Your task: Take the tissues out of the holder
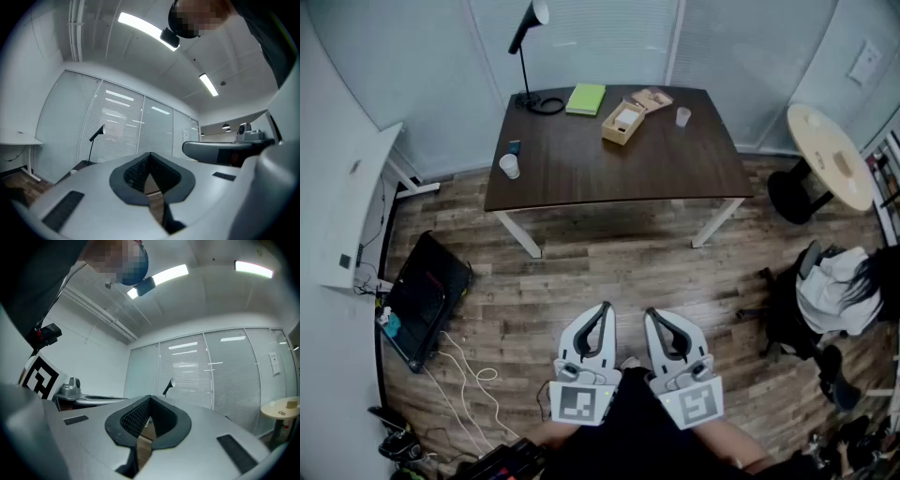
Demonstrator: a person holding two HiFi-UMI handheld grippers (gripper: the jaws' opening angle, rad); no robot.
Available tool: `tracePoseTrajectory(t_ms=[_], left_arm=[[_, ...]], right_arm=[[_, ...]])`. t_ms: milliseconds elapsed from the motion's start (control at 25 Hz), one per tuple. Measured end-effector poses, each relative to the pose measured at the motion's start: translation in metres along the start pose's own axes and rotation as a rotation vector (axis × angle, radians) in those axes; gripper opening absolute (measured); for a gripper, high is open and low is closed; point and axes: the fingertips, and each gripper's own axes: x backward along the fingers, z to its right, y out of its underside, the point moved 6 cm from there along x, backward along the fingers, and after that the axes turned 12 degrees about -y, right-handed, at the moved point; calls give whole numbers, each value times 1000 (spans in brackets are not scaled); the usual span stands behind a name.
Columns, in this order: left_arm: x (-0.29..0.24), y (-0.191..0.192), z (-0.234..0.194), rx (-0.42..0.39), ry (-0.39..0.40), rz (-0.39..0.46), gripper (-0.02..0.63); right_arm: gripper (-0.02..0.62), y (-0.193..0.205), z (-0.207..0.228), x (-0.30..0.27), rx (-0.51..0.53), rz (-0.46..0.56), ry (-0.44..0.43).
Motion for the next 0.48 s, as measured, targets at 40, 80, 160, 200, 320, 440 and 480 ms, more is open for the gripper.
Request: tracePoseTrajectory(t_ms=[40, 80, 160, 200, 320, 440, 480], left_arm=[[-1, 1, 4, -8, 4, -4, -5], [-3, 3, 9, -15, 8, -8, -5], [-6, 4, 16, -19, 14, -9, -5], [-8, 4, 19, -20, 15, -4, -5], [-12, 5, 27, -27, 17, -2, -5], [-14, 7, 32, -41, 19, -15, -5], [-15, 7, 34, -48, 22, -18, -5]], right_arm=[[3, 1, 4, 3, -8, -1, 1], [3, 3, 7, 5, -14, -1, 4], [3, 4, 15, 12, -21, 7, 20], [3, 5, 19, 15, -21, 13, 33], [3, 8, 29, 24, -24, 27, 60], [3, 10, 35, 26, -33, 30, 64], [3, 10, 36, 27, -35, 30, 64]])
